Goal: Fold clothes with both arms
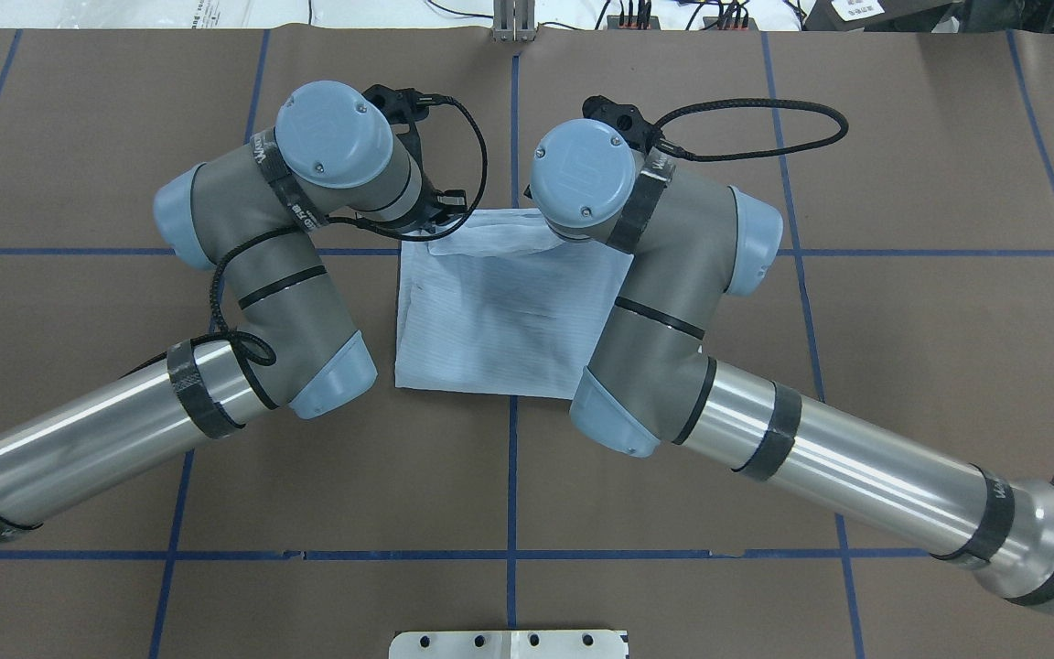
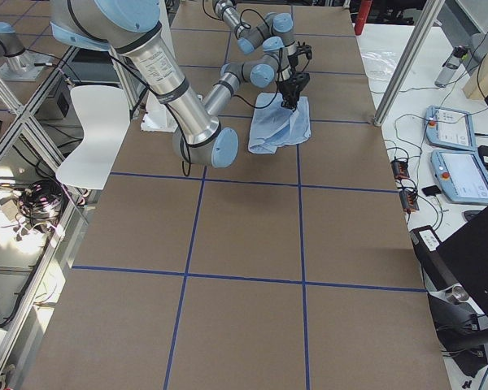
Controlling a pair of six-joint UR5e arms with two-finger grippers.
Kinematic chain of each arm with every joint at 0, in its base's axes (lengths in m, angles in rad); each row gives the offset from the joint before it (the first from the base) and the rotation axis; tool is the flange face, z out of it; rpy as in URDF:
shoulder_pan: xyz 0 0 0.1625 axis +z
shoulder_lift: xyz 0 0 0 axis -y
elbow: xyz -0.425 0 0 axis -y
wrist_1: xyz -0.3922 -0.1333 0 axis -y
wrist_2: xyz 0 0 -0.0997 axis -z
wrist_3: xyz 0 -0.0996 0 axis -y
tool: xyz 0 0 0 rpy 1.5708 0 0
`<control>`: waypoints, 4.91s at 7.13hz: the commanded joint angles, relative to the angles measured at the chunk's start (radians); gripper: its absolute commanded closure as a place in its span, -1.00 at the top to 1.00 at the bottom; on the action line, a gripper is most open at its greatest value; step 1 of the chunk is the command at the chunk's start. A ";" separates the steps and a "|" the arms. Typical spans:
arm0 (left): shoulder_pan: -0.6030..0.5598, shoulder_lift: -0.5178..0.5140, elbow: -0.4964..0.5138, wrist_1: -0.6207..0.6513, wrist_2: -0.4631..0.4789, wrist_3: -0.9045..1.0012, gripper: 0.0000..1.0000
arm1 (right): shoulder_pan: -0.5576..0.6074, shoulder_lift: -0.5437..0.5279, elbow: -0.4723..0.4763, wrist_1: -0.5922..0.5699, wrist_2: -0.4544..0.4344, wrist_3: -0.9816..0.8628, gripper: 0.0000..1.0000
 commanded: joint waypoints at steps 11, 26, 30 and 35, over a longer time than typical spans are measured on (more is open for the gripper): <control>-0.045 0.044 0.039 -0.143 -0.108 0.062 1.00 | 0.132 -0.091 0.028 0.107 0.273 -0.354 1.00; -0.166 0.061 0.079 -0.120 -0.176 0.307 1.00 | 0.115 0.030 -0.220 0.268 0.263 -0.518 0.97; -0.166 0.067 0.076 -0.120 -0.177 0.306 1.00 | 0.092 0.033 -0.312 0.445 0.239 -0.635 0.81; -0.166 0.083 0.080 -0.134 -0.176 0.306 1.00 | 0.083 0.032 -0.323 0.447 0.190 -0.766 0.55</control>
